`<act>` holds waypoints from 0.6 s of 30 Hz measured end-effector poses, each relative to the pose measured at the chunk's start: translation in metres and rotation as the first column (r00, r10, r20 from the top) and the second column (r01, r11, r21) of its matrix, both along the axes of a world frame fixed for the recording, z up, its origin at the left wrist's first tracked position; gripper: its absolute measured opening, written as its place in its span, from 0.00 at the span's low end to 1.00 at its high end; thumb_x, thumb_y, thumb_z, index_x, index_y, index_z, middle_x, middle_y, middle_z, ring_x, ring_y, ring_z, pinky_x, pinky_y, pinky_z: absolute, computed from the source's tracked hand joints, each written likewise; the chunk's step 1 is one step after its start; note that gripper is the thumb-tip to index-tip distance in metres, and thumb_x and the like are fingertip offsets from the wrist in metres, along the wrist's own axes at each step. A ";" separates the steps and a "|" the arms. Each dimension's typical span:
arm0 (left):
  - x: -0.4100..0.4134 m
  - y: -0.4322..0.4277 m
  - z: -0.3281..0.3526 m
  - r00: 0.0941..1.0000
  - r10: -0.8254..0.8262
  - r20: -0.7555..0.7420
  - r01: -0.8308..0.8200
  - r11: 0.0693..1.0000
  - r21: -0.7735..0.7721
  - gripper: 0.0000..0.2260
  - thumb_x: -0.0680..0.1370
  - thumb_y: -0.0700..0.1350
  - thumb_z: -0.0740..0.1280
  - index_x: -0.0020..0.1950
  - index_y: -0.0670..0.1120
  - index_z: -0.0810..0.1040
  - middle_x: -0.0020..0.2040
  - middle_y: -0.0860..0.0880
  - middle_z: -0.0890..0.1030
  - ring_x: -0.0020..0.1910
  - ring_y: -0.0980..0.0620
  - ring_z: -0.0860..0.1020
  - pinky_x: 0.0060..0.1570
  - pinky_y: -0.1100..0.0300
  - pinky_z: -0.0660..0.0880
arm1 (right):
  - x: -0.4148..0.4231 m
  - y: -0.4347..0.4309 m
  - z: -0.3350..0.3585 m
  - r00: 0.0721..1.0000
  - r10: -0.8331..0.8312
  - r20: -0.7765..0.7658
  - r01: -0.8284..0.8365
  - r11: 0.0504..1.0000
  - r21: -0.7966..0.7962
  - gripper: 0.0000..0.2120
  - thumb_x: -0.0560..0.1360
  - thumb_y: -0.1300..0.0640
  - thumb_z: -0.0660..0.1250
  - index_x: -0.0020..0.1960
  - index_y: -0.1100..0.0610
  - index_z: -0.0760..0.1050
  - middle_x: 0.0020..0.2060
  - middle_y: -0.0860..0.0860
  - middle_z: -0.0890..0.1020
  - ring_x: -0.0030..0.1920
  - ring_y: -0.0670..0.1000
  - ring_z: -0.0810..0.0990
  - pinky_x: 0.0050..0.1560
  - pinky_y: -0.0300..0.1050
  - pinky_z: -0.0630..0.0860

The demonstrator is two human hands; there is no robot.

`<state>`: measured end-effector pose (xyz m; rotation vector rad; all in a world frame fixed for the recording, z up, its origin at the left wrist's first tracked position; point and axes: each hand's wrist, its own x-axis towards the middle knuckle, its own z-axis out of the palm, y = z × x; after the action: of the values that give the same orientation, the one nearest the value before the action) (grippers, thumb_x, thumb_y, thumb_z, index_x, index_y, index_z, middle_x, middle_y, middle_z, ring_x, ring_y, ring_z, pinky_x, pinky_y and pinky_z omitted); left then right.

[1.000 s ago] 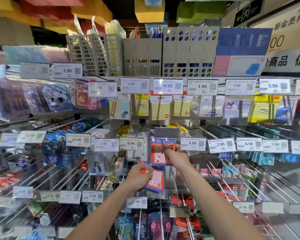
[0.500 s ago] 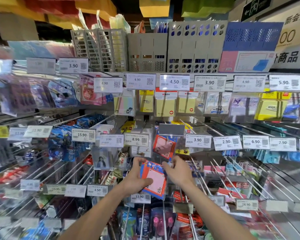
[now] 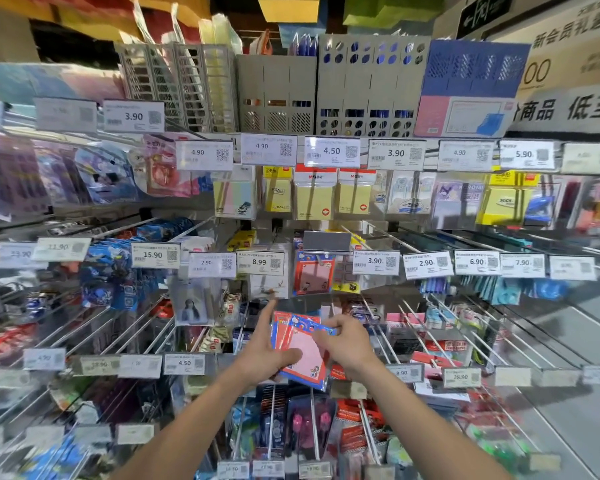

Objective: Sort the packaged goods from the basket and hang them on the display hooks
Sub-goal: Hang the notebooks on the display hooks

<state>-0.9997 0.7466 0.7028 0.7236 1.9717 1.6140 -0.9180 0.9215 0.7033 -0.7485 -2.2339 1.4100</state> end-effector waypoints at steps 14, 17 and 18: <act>0.000 -0.006 0.006 0.935 0.013 0.355 -0.065 0.989 0.136 0.11 0.82 0.43 0.69 0.64 0.46 0.74 0.48 0.42 0.86 0.39 0.46 0.82 0.34 0.54 0.77 | 0.016 0.004 0.017 0.989 0.051 -0.138 -0.096 0.934 -0.344 0.15 0.64 0.62 0.73 0.47 0.59 0.70 0.46 0.67 0.81 0.39 0.62 0.84 0.30 0.45 0.68; -0.001 -0.010 0.010 0.923 -0.003 0.385 -0.071 0.981 0.179 0.14 0.80 0.43 0.72 0.64 0.47 0.75 0.50 0.42 0.86 0.41 0.44 0.83 0.34 0.53 0.77 | 0.017 0.004 0.016 0.978 0.075 -0.195 -0.145 0.916 -0.375 0.18 0.70 0.67 0.73 0.56 0.63 0.72 0.52 0.63 0.82 0.45 0.60 0.86 0.33 0.47 0.73; -0.001 -0.010 0.011 0.918 -0.008 0.397 -0.070 0.981 0.182 0.15 0.79 0.43 0.73 0.64 0.48 0.75 0.50 0.41 0.86 0.41 0.44 0.83 0.35 0.53 0.77 | 0.018 0.003 0.016 0.974 0.085 -0.210 -0.159 0.916 -0.369 0.17 0.73 0.69 0.73 0.59 0.62 0.73 0.53 0.61 0.82 0.47 0.60 0.86 0.33 0.47 0.75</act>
<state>-1.0010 0.7362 0.7141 0.3909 1.5582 1.8220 -0.9003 0.9249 0.7194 -0.5663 -1.9075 1.9298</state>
